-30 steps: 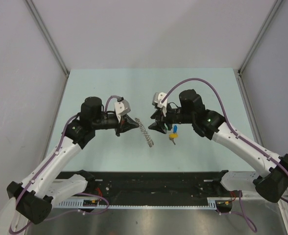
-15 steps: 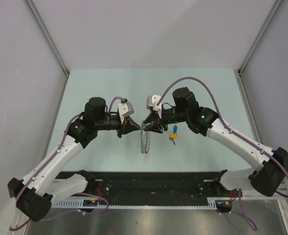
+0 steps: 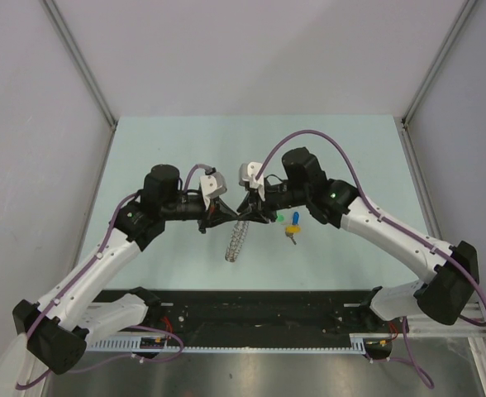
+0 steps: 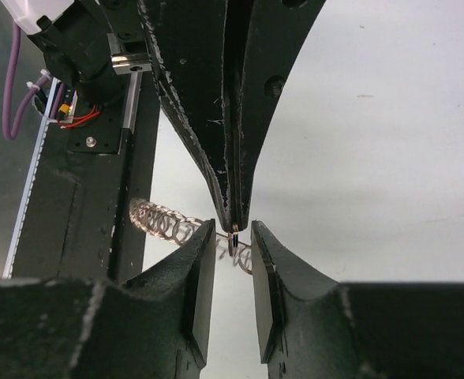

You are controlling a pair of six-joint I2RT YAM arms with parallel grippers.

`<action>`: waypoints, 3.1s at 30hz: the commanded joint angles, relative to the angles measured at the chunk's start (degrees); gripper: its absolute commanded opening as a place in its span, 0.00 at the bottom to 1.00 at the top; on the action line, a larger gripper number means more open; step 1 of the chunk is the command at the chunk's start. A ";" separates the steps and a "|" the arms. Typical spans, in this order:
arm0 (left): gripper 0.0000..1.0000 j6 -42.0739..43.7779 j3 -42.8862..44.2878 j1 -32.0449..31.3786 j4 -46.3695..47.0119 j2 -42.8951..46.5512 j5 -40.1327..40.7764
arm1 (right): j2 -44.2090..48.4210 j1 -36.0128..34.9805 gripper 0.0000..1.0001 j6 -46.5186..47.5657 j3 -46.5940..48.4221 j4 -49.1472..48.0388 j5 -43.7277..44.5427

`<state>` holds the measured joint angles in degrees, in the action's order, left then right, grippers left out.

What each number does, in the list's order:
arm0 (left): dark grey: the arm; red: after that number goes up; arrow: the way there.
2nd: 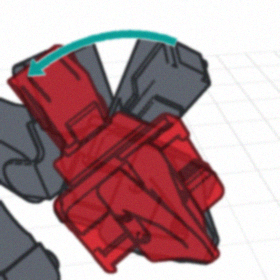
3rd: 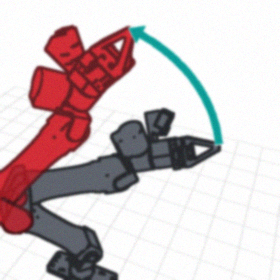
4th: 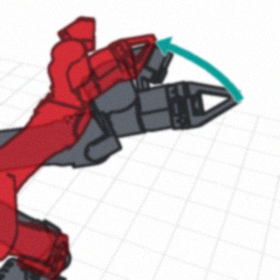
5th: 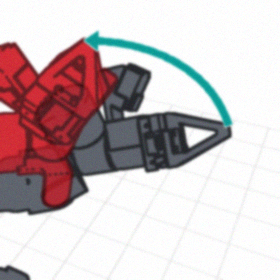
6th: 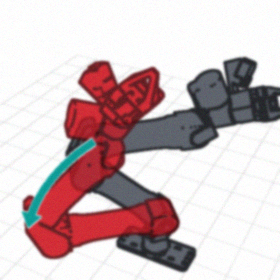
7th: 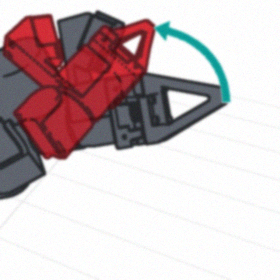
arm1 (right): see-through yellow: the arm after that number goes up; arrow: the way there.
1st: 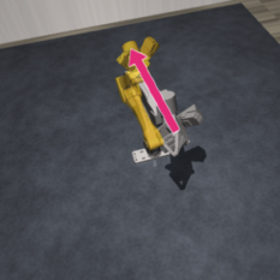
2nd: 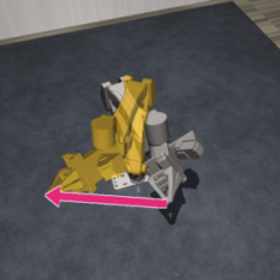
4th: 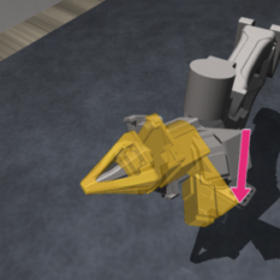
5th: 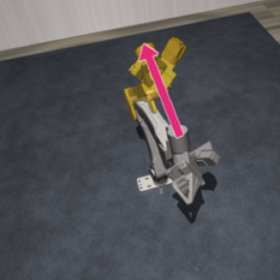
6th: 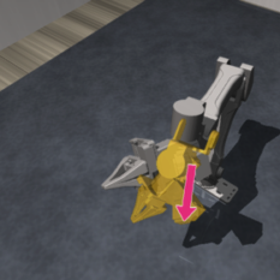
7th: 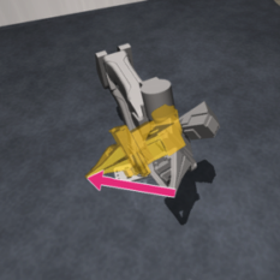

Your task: Put the keys on the keyring

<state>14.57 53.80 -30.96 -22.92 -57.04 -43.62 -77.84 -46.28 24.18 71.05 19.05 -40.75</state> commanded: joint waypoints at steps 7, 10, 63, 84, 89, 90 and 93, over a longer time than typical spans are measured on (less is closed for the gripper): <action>0.00 1.34 2.80 -0.42 1.12 0.70 0.02 | -0.91 -0.48 0.26 1.13 2.61 1.34 2.43; 0.00 1.34 2.80 -0.50 1.12 0.70 0.11 | -0.91 -0.48 0.22 1.13 2.61 1.61 2.87; 0.40 -24.58 -13.55 3.54 45.59 7.38 -5.16 | 17.81 6.12 0.00 -29.72 -25.34 -58.60 -2.31; 0.32 -32.23 -14.78 3.45 55.08 5.27 -12.90 | 15.62 5.33 0.00 -31.13 -25.43 -60.88 -3.90; 0.31 -32.85 -14.95 3.54 55.79 5.09 -12.99 | 14.91 4.97 0.00 -31.13 -25.43 -61.50 -4.07; 0.31 -32.85 -14.95 3.45 55.88 4.92 -12.99 | 14.83 4.89 0.00 -31.13 -25.43 -61.59 -4.07; 0.29 -33.02 -14.87 3.45 55.79 4.74 -12.99 | 14.65 4.71 0.00 -31.30 -25.43 -61.85 -4.07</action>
<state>-17.04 39.11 -27.66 30.33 -52.16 -54.89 -63.22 -41.19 -6.70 45.12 -38.13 -44.51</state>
